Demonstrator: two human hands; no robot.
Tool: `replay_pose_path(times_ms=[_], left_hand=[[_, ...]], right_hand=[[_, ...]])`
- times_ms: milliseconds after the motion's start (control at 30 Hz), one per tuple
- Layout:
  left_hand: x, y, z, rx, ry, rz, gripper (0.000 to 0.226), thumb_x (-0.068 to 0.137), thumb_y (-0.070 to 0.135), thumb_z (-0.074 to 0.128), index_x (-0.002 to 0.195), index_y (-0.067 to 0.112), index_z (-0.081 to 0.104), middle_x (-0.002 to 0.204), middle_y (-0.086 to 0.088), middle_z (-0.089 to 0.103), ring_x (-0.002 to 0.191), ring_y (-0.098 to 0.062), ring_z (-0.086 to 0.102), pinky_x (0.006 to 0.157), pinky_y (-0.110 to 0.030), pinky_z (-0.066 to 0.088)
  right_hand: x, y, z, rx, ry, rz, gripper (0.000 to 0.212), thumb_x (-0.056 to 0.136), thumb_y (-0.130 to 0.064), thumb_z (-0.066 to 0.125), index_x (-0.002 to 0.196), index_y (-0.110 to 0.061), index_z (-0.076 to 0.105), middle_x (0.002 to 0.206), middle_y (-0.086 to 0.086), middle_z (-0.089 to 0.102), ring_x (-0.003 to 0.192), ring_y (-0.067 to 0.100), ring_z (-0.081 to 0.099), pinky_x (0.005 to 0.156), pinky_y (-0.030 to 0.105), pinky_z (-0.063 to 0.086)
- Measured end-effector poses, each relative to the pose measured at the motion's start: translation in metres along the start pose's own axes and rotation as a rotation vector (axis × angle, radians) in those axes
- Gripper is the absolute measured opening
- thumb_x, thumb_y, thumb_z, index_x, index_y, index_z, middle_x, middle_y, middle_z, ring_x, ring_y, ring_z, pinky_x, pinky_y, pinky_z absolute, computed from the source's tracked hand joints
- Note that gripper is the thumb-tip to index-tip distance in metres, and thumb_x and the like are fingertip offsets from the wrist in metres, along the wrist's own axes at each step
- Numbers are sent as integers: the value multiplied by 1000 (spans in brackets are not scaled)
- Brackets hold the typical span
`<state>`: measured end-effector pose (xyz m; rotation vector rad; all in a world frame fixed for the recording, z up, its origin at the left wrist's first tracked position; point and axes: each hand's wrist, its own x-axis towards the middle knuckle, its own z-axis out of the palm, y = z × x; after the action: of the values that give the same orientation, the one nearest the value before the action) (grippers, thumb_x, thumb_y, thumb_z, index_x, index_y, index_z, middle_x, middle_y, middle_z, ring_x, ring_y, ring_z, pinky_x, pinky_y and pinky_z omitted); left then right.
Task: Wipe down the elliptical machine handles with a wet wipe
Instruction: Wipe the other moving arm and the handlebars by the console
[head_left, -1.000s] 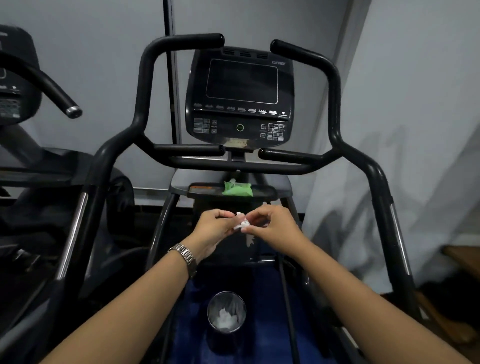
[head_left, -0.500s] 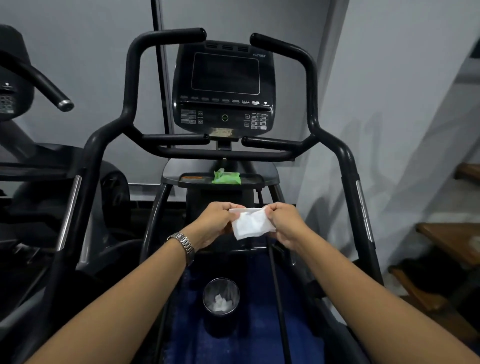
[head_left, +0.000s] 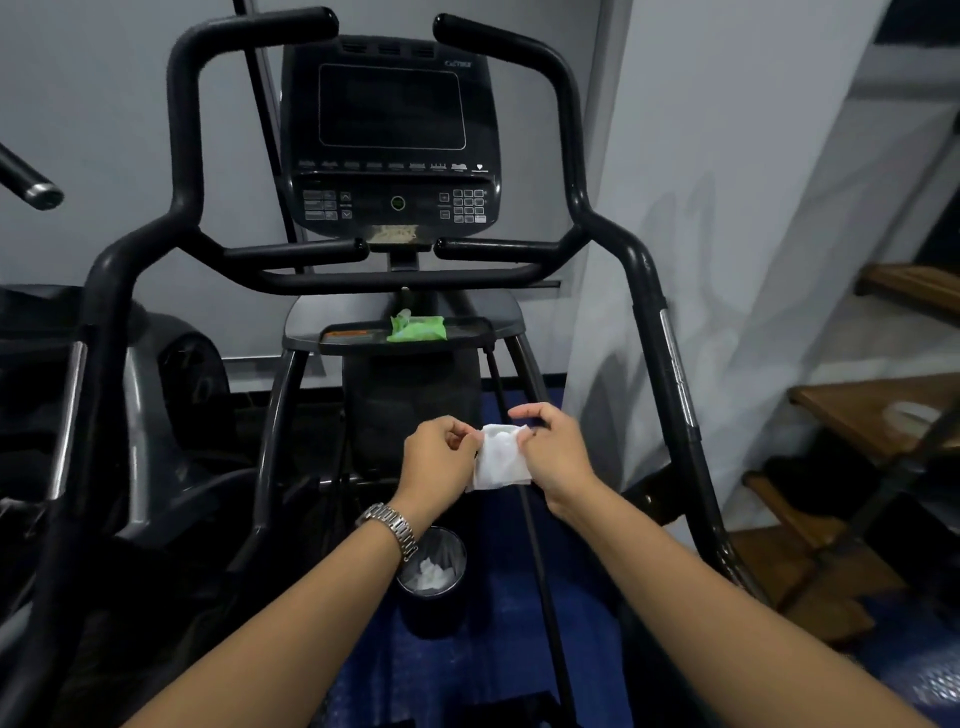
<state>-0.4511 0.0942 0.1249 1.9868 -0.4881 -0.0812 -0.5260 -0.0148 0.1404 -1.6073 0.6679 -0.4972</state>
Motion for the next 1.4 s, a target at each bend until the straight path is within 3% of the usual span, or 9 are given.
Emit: replay_pose_path(times_ms=[133, 267, 500, 767, 867, 1033, 1133, 1233, 1400], left_hand=[[-10, -4, 14, -29, 58, -1, 10, 82, 18, 69, 82, 11, 62, 71, 0, 63, 63, -7, 58, 52, -8, 43], [-15, -2, 23, -67, -29, -7, 7, 82, 21, 70, 80, 16, 65, 76, 0, 69, 70, -16, 66, 66, -27, 56], [-24, 3, 30, -61, -82, 94, 15, 83, 12, 69, 98, 13, 71, 88, 5, 70, 80, -8, 66, 69, -12, 50], [-43, -2, 39, 10, -54, 186, 19, 86, 7, 64, 103, 13, 69, 90, 4, 67, 83, -6, 62, 71, -13, 49], [-52, -2, 44, -16, -55, 144, 21, 84, 15, 69, 104, 15, 64, 89, 4, 64, 81, -6, 62, 72, -16, 52], [-73, 0, 62, -47, -98, 91, 19, 80, 26, 74, 92, 13, 65, 84, 5, 67, 79, -5, 64, 72, -20, 55], [-81, 0, 72, -30, -146, 87, 16, 82, 27, 70, 90, 13, 71, 82, 7, 71, 78, -5, 66, 72, -24, 55], [-86, 3, 82, -28, -213, 63, 13, 83, 24, 68, 88, 13, 74, 78, 5, 72, 77, -9, 68, 68, -27, 56], [-93, 13, 99, -179, -345, -101, 10, 82, 17, 73, 89, 10, 72, 80, -4, 74, 75, -16, 70, 54, -19, 49]], right_hand=[[-7, 6, -7, 10, 11, 30, 36, 86, 11, 39, 99, -14, 61, 86, 5, 56, 74, 16, 55, 71, 34, 53], [-10, 6, -12, 92, -31, 119, 35, 79, 12, 43, 97, -12, 61, 94, 12, 61, 84, 27, 63, 73, 41, 55], [-15, 7, -23, 155, -88, 188, 13, 76, -2, 71, 88, 0, 66, 85, 15, 69, 76, 24, 67, 69, 34, 55], [-22, 27, -31, -107, -28, 112, 16, 86, -5, 60, 77, -5, 72, 83, 9, 71, 85, 23, 67, 76, 41, 58], [-26, 33, -36, -121, 2, 134, 18, 90, -10, 58, 79, 0, 68, 84, 8, 69, 83, 18, 65, 69, 31, 55], [-27, 42, -48, 26, 60, 312, 23, 91, -15, 57, 97, 5, 64, 94, 19, 69, 90, 29, 67, 84, 43, 56], [-34, 43, -61, 146, 59, 413, 17, 91, -11, 57, 102, 1, 62, 94, 16, 68, 83, 26, 68, 68, 36, 58], [-42, 44, -78, 127, 35, 392, 11, 87, -1, 53, 93, -2, 62, 86, 13, 66, 73, 23, 64, 59, 31, 55], [-50, 50, -109, 31, 16, 302, 16, 83, 4, 54, 72, -7, 60, 88, 15, 64, 81, 28, 64, 65, 39, 57]])
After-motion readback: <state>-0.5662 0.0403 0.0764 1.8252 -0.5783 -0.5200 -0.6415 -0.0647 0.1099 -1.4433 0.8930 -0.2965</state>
